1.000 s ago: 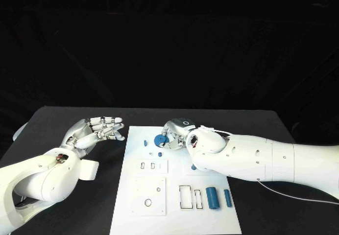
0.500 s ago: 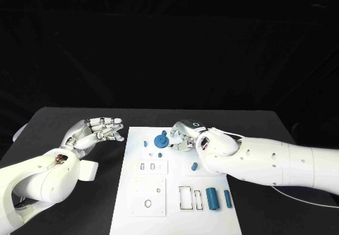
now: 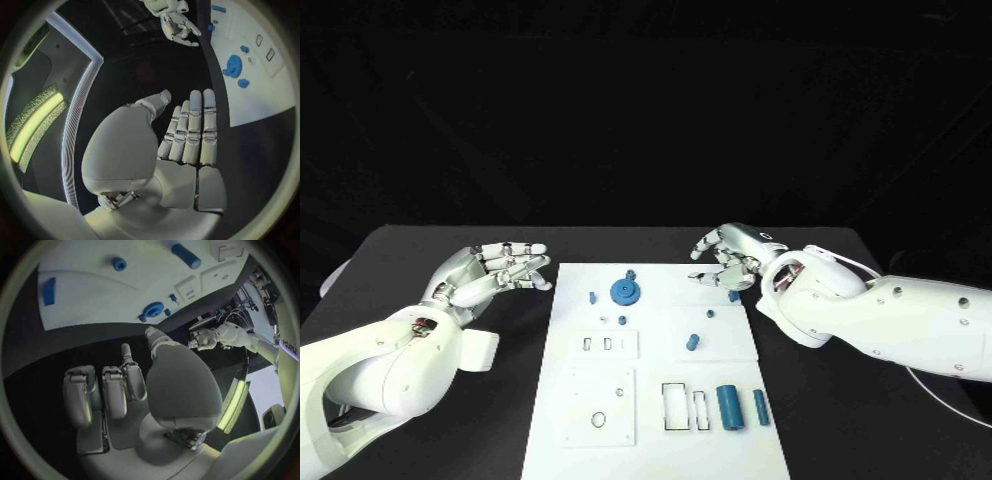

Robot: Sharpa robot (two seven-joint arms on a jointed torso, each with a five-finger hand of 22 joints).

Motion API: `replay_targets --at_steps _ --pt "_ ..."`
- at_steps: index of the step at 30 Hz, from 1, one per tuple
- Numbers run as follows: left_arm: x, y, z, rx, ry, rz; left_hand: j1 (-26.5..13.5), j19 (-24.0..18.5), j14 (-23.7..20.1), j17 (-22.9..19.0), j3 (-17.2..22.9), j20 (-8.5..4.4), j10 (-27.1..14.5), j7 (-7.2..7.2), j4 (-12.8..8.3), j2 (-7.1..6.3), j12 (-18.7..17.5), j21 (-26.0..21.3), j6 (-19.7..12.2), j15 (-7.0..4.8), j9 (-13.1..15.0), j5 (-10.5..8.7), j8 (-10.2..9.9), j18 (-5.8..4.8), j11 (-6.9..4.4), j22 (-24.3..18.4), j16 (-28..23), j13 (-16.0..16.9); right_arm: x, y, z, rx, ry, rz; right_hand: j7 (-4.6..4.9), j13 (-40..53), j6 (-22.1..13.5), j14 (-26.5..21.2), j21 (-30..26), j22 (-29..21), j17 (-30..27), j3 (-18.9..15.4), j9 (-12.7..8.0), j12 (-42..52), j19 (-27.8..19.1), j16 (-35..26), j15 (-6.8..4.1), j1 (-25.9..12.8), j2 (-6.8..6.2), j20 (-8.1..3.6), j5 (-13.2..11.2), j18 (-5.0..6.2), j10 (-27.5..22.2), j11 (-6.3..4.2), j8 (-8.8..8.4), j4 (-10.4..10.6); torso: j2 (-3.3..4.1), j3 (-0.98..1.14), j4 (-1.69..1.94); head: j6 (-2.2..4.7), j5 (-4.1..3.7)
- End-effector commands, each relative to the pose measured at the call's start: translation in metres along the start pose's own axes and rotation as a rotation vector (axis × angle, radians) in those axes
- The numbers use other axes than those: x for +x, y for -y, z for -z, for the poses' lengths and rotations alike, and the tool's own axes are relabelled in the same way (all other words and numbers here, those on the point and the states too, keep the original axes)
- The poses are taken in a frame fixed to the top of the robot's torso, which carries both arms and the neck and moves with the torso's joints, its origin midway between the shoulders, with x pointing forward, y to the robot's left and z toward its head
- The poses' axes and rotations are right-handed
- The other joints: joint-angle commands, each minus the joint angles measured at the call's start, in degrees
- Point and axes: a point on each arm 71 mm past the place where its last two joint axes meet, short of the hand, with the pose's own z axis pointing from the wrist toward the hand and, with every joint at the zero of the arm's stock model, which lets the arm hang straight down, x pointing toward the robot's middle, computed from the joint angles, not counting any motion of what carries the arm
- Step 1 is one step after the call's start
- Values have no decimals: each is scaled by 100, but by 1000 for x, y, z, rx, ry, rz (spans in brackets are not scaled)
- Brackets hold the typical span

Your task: Assemble the parts on the task board

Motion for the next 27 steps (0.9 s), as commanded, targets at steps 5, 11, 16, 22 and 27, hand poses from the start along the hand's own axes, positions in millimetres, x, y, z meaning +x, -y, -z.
replay_targets --at_steps 5,11,16,22,27 --pt "3 1 -1 9 -23 10 -36 -53 -58 5 29 -1 -47 40 -15 36 -2 21 -25 -2 -1 21 -30 28 10 7 20 -7 -11 32 21 -4 -98 -88 23 574 -92 544 31 1510 1285 -102 -57 -162 600 17 63 409 -51 76 -328 -82 -123 33 -59 13 -17 30 -62 27 -31" --pt "4 1 -2 11 -28 13 -48 -84 -61 10 44 -1 -46 39 -33 33 -1 61 -22 -2 -1 21 -33 27 9 36 23 -7 -17 56 30 24 -105 -42 34 509 -125 545 31 1510 1293 -169 -83 -257 600 20 72 617 -73 85 -405 -82 -189 42 -72 -1 -16 42 -84 31 -64" --pt "5 1 -3 11 -32 15 -48 -84 -61 10 44 -1 -46 39 -33 33 -1 61 -22 -2 -1 21 -33 27 9 36 23 -7 -15 68 33 39 -118 -20 41 465 -168 550 31 1510 1312 -208 -105 -320 600 28 77 775 -94 90 -407 -82 -233 48 -93 -5 -20 40 -54 -8 -115" --pt "4 0 -3 11 -31 15 -48 -84 -61 10 44 -1 -46 39 -33 33 -1 61 -22 -2 -1 21 -33 27 9 36 23 -7 -5 75 35 63 -130 -16 41 459 -184 547 31 1510 1301 -217 -114 -329 600 22 78 857 -89 92 -394 -82 -239 48 -101 -7 -19 37 -57 -41 -107" --pt "3 0 -3 10 -30 15 -48 -84 -61 10 44 -1 -46 39 -33 33 -1 61 -22 -2 -1 21 -33 27 9 36 23 -7 4 78 33 88 -135 -16 43 467 -187 545 31 1510 1293 -215 -119 -318 600 18 79 899 -74 92 -373 -82 -230 49 -102 -5 -20 30 -67 -62 -91"
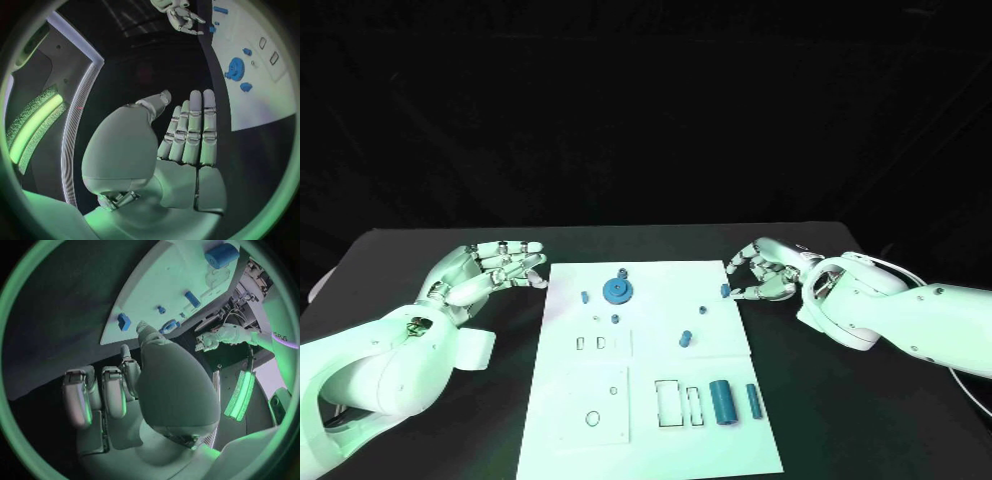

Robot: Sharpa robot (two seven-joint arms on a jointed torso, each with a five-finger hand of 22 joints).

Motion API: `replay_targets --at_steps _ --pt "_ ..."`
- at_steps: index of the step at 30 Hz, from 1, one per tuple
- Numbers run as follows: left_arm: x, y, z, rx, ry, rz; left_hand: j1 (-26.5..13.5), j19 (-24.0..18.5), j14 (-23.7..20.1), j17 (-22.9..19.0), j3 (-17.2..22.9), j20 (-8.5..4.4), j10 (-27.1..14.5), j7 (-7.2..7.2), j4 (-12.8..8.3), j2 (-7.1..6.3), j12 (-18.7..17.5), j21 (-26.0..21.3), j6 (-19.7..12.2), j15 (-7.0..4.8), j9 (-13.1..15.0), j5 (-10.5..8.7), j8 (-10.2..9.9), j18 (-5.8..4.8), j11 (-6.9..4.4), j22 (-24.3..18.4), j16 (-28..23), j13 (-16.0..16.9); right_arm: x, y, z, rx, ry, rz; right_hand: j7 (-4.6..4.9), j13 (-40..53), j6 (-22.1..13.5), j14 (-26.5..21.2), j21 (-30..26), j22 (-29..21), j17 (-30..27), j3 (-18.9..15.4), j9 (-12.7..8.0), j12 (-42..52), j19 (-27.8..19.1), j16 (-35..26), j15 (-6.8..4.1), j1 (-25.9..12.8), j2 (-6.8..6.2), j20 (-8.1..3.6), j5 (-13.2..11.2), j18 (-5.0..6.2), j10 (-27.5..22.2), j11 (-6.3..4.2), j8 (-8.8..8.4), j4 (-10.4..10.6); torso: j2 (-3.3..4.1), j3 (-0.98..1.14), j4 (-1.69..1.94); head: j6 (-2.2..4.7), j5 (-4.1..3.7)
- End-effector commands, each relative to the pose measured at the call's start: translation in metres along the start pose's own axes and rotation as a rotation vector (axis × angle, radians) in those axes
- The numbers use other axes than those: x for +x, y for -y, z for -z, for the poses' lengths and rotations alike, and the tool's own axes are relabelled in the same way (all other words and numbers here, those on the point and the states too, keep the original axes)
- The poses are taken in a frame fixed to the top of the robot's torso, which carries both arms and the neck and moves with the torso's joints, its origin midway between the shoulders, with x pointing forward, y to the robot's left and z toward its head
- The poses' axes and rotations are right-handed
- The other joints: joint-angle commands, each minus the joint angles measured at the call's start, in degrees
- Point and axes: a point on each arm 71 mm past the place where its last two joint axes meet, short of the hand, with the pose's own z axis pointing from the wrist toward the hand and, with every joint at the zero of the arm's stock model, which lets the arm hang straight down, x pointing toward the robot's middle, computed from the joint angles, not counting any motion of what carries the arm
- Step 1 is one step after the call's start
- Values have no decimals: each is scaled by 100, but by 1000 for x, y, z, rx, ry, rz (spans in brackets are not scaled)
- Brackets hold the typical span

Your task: Assemble the parts on the task board

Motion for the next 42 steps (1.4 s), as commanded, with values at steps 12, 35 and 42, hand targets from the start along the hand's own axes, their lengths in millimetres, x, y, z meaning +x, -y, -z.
replay_targets --at_steps 12,35,42 --pt "0 1 -1 9 -17 9 -36 -43 -43 9 29 -1 -42 38 -20 11 1 47 -17 18 0 21 -33 26 8 28 25 -7 22 2 -11 15 -25 13 -15 502 -9 557 31 1507 1297 29 -15 44 600 18 46 183 81 48 123 -82 16 -18 -15 3 -3 -10 6 -26 -7" --pt "-2 0 -1 3 -13 7 -56 -63 -44 12 35 1 -44 42 -21 12 0 70 -17 21 0 21 -36 25 11 46 27 -8 28 3 -15 23 -27 14 -47 577 178 566 31 1507 1335 255 -22 153 600 35 17 301 213 25 248 -82 103 -51 75 -10 -15 -18 5 -54 -11" --pt "-2 0 -1 1 -12 7 -56 -63 -44 12 35 1 -44 42 -21 12 0 70 -17 21 0 21 -36 25 11 46 27 -8 28 3 -15 21 -26 15 -46 575 175 567 31 1507 1337 255 -32 151 600 36 15 286 161 20 209 -82 102 -50 73 -6 -12 -18 -5 -52 -11"
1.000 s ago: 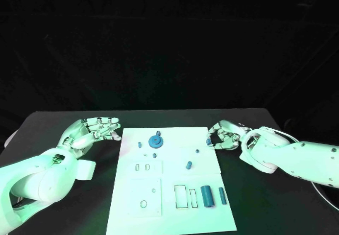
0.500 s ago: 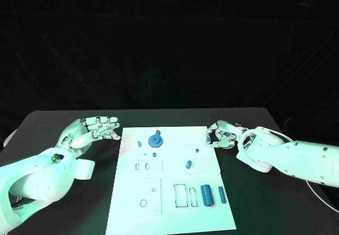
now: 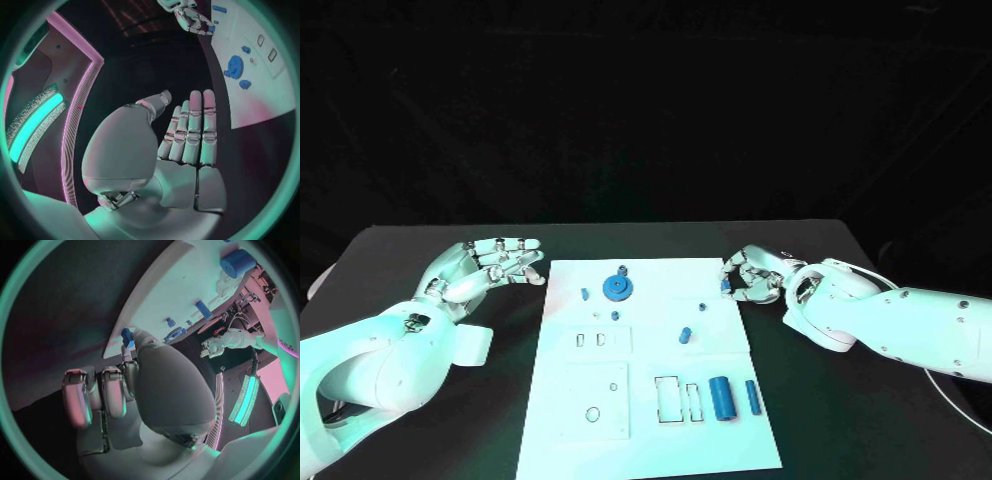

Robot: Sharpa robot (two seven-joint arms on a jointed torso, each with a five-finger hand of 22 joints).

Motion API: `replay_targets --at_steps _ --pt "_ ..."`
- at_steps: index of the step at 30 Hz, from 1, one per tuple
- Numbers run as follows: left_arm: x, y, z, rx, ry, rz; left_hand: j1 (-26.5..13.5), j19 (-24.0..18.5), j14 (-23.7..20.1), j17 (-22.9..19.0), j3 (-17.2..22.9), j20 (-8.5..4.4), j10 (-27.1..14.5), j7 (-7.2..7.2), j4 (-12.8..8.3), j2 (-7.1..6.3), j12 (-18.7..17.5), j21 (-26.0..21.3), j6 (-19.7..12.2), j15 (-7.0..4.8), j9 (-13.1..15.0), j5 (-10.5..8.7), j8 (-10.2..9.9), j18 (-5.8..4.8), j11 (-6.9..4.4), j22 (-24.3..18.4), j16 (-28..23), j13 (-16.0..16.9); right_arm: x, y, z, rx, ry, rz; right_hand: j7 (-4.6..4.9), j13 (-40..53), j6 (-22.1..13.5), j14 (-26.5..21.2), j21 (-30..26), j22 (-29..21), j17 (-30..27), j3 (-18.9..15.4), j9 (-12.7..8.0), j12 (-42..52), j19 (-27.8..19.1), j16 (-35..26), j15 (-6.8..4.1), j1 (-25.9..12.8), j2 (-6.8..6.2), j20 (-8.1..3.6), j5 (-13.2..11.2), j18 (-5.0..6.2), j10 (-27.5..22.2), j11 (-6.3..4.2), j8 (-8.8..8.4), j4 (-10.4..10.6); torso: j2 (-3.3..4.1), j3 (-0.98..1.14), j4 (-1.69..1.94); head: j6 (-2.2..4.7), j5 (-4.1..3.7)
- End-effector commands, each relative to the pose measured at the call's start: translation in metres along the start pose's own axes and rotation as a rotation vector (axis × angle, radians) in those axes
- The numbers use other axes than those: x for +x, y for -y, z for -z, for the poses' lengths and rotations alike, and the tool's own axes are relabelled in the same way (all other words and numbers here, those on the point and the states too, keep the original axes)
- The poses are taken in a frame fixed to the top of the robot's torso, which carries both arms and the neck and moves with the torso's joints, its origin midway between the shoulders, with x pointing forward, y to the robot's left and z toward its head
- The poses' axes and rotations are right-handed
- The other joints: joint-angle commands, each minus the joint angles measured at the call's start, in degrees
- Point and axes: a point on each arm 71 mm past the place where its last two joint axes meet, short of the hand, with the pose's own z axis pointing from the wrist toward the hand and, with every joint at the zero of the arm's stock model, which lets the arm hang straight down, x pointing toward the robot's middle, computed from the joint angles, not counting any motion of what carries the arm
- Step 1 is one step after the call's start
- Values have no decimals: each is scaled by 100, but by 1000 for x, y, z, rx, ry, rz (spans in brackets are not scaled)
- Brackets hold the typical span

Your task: Assemble the parts on the task board

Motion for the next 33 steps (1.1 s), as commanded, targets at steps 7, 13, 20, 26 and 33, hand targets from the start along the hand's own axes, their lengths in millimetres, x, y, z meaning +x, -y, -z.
replay_targets --at_steps 7,13,20,26,33 --pt "1 1 0 5 -14 8 -70 -40 -26 12 24 3 -53 47 -11 11 -4 40 -25 4 -2 20 -42 24 15 20 29 -10 1 -1 1 -12 -2 13 -8 557 -5 567 31 1510 1332 16 -36 -22 600 35 19 -42 -115 19 -152 -82 23 18 0 27 0 4 -1 4 -1" --pt "0 1 0 4 -9 6 -78 -59 -33 14 29 6 -70 51 -18 8 -11 57 -40 8 -5 20 -53 23 20 33 28 -13 1 -3 1 -22 0 15 2 526 -116 568 31 1510 1337 -46 -68 -68 600 37 29 -84 -210 26 -152 -82 -14 29 -50 22 1 6 -8 8 2" --pt "0 1 -1 3 -8 6 -84 -69 -36 14 31 8 -77 53 -21 7 -13 65 -45 10 -6 20 -57 22 22 40 28 -14 1 -4 2 -30 1 16 1 521 -131 569 31 1510 1342 -55 -72 -76 600 39 29 -80 -223 27 -155 -82 -20 29 -56 19 -4 6 -10 5 -10" --pt "0 0 -1 3 -7 5 -84 -69 -36 14 31 8 -77 53 -21 7 -13 65 -45 10 -6 20 -57 22 22 40 28 -14 1 -2 2 -28 0 18 1 518 -137 569 31 1510 1342 -53 -74 -79 600 39 29 -68 -221 28 -148 -82 -23 28 -58 14 -4 -3 1 1 -21" --pt "0 0 -1 2 -7 5 -96 -82 -40 16 36 11 -83 56 -20 15 -13 77 -50 14 -7 20 -60 22 25 49 28 -15 1 -2 3 -32 -6 19 -11 529 -111 571 31 1510 1352 24 -80 -65 600 43 19 108 -196 23 -73 -82 -13 17 -34 -36 -5 -1 2 -3 -18"
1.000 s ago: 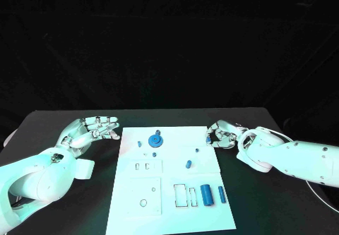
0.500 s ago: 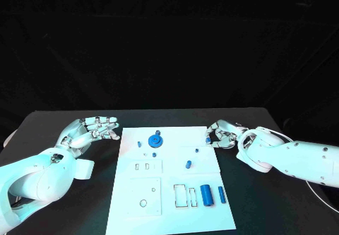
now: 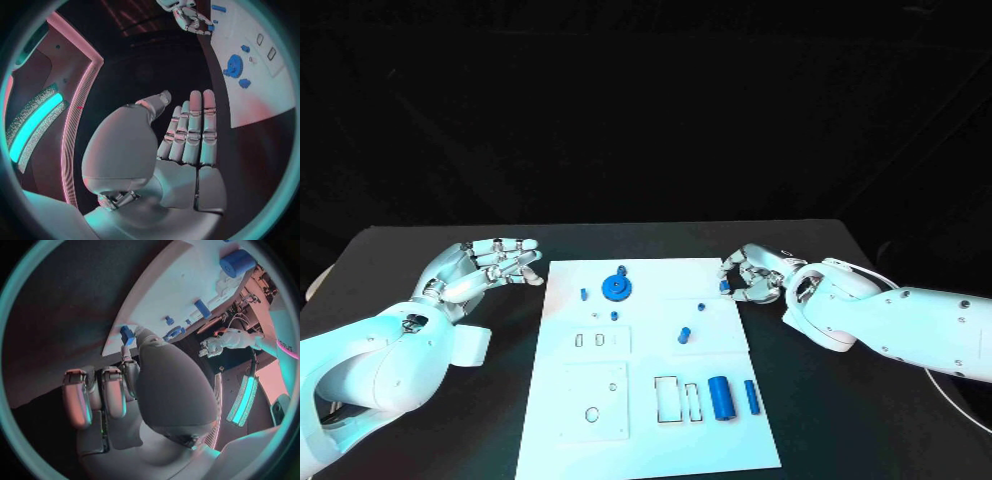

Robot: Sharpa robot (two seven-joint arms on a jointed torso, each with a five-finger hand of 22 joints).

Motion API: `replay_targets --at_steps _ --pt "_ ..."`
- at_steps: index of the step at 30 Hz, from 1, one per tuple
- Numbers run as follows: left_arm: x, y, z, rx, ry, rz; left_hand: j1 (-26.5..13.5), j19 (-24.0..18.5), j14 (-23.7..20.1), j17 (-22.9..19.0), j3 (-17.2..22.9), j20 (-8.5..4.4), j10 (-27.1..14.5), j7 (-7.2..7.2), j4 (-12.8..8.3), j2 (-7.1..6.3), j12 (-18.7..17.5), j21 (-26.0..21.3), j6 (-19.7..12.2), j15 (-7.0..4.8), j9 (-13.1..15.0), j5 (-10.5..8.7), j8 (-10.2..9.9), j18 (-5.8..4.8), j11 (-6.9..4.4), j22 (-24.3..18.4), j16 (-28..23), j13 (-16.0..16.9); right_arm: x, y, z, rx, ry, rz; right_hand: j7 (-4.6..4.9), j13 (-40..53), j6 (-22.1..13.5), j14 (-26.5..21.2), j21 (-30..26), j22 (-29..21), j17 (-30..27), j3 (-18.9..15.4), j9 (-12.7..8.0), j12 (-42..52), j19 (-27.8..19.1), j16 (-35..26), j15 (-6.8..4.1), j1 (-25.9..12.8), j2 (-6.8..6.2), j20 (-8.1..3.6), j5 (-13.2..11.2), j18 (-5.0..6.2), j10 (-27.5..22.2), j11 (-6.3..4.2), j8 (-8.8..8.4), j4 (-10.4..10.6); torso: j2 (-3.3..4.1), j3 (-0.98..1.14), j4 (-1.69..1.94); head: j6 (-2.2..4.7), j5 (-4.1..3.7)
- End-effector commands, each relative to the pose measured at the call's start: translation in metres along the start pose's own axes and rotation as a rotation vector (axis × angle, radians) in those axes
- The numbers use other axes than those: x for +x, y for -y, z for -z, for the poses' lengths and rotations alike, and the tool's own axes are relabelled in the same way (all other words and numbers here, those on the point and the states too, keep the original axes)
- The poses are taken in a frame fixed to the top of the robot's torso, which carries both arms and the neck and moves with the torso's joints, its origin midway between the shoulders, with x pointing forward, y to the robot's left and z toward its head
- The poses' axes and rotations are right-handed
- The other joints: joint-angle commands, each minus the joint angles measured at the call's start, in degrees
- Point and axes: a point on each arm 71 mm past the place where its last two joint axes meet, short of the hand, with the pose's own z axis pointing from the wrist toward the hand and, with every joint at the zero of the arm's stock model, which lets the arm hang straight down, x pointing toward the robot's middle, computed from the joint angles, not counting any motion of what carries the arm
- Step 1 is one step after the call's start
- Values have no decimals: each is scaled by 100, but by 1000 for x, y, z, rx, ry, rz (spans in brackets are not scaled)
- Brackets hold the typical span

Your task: Assemble the parts on the task board

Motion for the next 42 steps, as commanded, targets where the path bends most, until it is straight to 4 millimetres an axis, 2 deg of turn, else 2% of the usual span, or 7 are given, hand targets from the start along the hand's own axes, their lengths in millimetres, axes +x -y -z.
replay_targets --at_steps 1,10,16,24,30,35,42 --pt "2 1 0 5 -11 7 -62 -42 -40 6 21 12 -41 56 -5 4 -13 17 -50 14 -7 20 -38 22 -18 5 28 -8 2 -1 1 -22 -20 13 -17 532 2 572 31 1507 1359 50 -12 -17 600 23 18 176 20 21 40 -82 -12 15 -8 -61 1 -2 2 -2 5" --pt "2 1 -1 4 -11 7 -61 -51 -41 7 29 12 -42 56 -9 11 -12 26 -51 14 -7 20 -39 23 -18 12 29 -8 1 1 2 -24 -22 16 -18 533 9 576 31 1507 1374 78 -15 -16 600 30 15 236 8 18 50 -82 -11 12 -2 -81 -1 -1 -11 16 -7" --pt "2 0 -1 0 -13 8 -61 -51 -41 7 29 12 -42 56 -9 11 -12 26 -51 14 -7 20 -39 23 -18 12 29 -8 2 1 3 -27 -30 19 -26 538 37 579 31 1507 1386 119 -16 -8 600 36 7 276 30 14 62 -82 -3 8 13 -82 -6 1 3 34 -14" --pt "3 0 -1 -2 -14 8 -61 -51 -41 7 29 12 -42 56 -9 11 -12 26 -51 14 -7 20 -39 23 -18 12 29 -8 3 -1 2 -39 -32 15 -59 552 103 587 31 1507 1420 212 -19 12 600 52 -29 356 62 -11 -43 -82 16 -14 46 -82 -1 -2 0 50 -20" --pt "3 0 -1 -5 -16 9 -62 -51 -41 7 29 12 -42 56 -9 12 -12 27 -51 14 -7 20 -39 23 -18 13 29 -8 3 -1 1 -35 -29 14 -88 573 205 590 31 1507 1432 294 -18 43 600 58 -60 371 112 -42 -39 -82 43 -44 91 -52 2 -9 11 45 -34" --pt "2 0 -1 -7 -15 8 -63 -62 -43 9 37 13 -44 58 -15 19 -11 40 -51 14 -7 19 -40 24 -17 22 30 -8 3 0 1 -30 -29 15 -149 599 370 594 31 1507 1449 479 -13 77 600 67 -115 425 243 -90 18 -82 73 -95 167 -48 2 -7 2 32 -33" --pt "2 0 0 -7 -13 8 -63 -62 -43 9 37 13 -44 58 -15 19 -11 40 -51 14 -7 19 -40 24 -17 22 30 -8 2 1 0 -22 -27 17 -176 610 443 597 31 1507 1462 549 -7 91 600 73 -136 410 287 -112 -6 -82 86 -118 209 -42 -2 -3 3 16 -33"
